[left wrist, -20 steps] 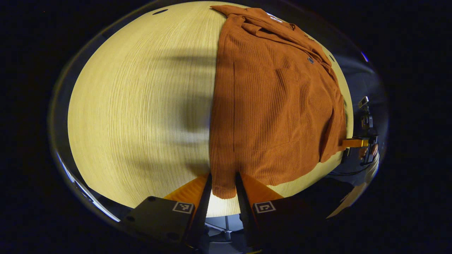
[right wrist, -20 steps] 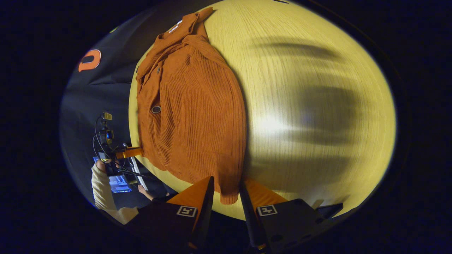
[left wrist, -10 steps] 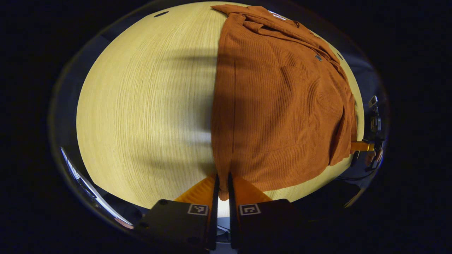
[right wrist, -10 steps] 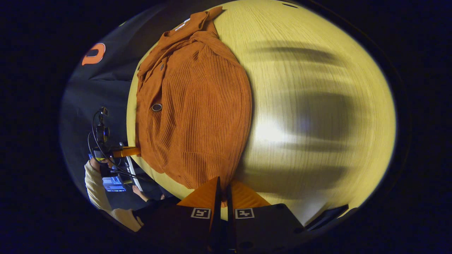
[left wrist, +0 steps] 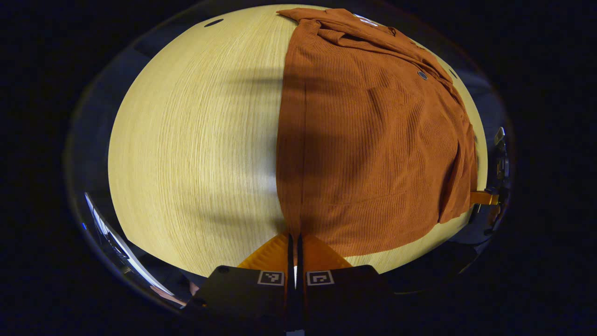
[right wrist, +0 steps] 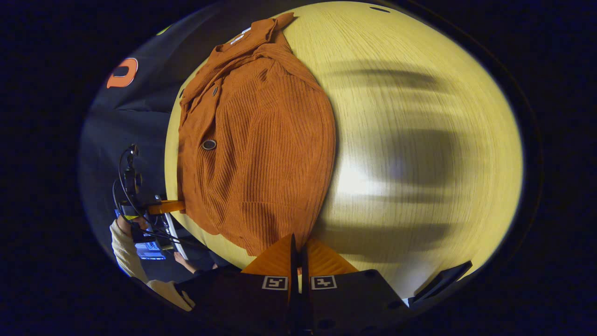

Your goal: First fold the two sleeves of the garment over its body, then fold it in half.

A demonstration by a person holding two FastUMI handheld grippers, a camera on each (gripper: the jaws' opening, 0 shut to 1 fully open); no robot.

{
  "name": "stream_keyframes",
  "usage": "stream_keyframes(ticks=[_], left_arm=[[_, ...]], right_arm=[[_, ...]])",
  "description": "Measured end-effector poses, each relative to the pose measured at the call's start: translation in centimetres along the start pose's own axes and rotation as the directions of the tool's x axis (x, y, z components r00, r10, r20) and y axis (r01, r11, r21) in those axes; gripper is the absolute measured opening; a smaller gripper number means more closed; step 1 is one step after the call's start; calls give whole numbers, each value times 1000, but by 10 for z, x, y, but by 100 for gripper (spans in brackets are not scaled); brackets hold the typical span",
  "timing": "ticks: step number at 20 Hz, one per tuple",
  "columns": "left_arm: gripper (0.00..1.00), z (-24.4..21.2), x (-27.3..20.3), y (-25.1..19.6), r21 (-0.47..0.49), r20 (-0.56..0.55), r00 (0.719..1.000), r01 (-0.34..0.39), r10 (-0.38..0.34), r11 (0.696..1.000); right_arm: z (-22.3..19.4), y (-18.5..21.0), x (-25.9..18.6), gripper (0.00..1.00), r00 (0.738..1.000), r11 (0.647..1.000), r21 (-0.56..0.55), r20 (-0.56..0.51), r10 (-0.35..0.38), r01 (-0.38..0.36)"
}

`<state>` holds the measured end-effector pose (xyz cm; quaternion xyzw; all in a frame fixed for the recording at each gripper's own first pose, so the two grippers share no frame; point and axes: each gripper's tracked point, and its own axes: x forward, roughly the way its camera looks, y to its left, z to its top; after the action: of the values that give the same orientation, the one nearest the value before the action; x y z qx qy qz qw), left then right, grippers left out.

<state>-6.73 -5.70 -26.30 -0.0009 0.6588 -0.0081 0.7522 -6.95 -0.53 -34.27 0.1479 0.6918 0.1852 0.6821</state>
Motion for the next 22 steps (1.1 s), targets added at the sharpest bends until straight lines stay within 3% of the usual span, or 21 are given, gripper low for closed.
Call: stream_keyframes(ticks=[4, 9, 13, 17, 20, 22], left_arm=[[4, 11, -8, -30, -19, -4, 1000, -29, 29, 999], [4, 29, -41, -85, -70, 2, 1000, -15, 15, 997], [4, 52, -78, -136, -73, -11, 1000, 9, -10, 997], [3, 102, -137, -198, -41, 87, 993, 89, -85, 995], [4, 153, -187, -251, -2, 214, 972, 97, -95, 995], [4, 189, -217, -283, 39, 307, 948, 71, -80, 997]], right_arm=[[3, -7, -12, 4, 988, 984, -94, 15, -151, 152], [10, 2, -38, 3, 968, 956, -152, 46, -245, 249], [16, 37, -69, 4, 978, 961, -185, 76, -193, 204], [41, 73, -98, 4, 981, 958, -235, 143, -135, 166], [74, 104, -123, 2, 965, 956, -266, 257, -51, 122], [96, 121, -142, 4, 940, 945, -304, 341, -7, 118]])
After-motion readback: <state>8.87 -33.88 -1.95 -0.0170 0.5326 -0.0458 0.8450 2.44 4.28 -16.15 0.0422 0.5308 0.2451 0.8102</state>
